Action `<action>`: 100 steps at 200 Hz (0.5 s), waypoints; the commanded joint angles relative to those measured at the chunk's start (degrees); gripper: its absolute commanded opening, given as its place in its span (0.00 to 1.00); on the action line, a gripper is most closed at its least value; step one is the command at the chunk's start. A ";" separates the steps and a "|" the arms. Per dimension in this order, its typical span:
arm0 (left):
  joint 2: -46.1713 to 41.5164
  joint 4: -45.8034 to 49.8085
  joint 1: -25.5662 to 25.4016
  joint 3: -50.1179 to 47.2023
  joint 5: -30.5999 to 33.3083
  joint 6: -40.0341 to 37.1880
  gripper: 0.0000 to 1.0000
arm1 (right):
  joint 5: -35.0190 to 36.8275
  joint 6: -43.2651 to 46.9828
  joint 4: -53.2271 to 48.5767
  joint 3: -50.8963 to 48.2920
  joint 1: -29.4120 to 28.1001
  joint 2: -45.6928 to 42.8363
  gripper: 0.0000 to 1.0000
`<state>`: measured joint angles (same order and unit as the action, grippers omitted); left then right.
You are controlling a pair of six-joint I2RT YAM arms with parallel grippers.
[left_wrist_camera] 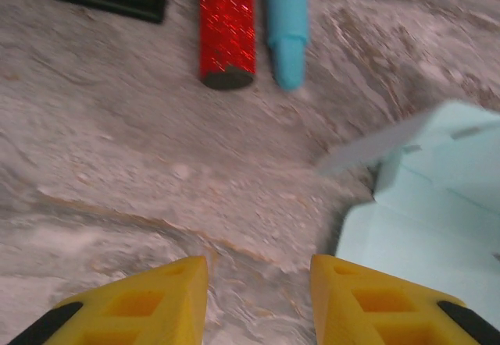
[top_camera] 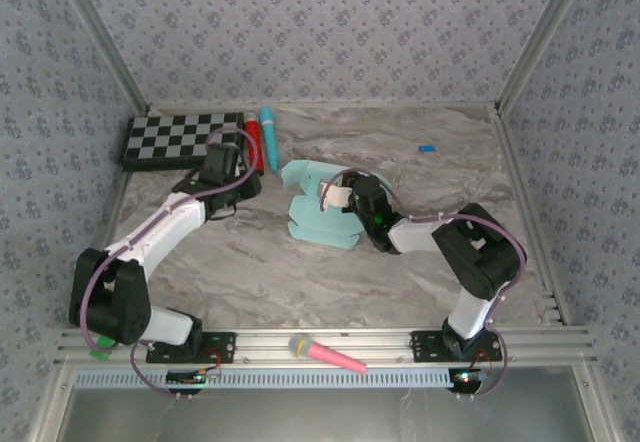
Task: Fold the paper box
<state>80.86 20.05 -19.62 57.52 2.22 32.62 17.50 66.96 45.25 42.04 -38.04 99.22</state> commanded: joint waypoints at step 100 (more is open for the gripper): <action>28.90 7.28 2.83 29.56 -11.89 -12.50 0.47 | -1.91 -0.52 -2.10 -1.16 -2.21 -1.50 0.00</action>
<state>106.45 23.83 -16.86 81.97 -4.89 23.51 16.67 66.96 44.84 42.02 -39.70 98.80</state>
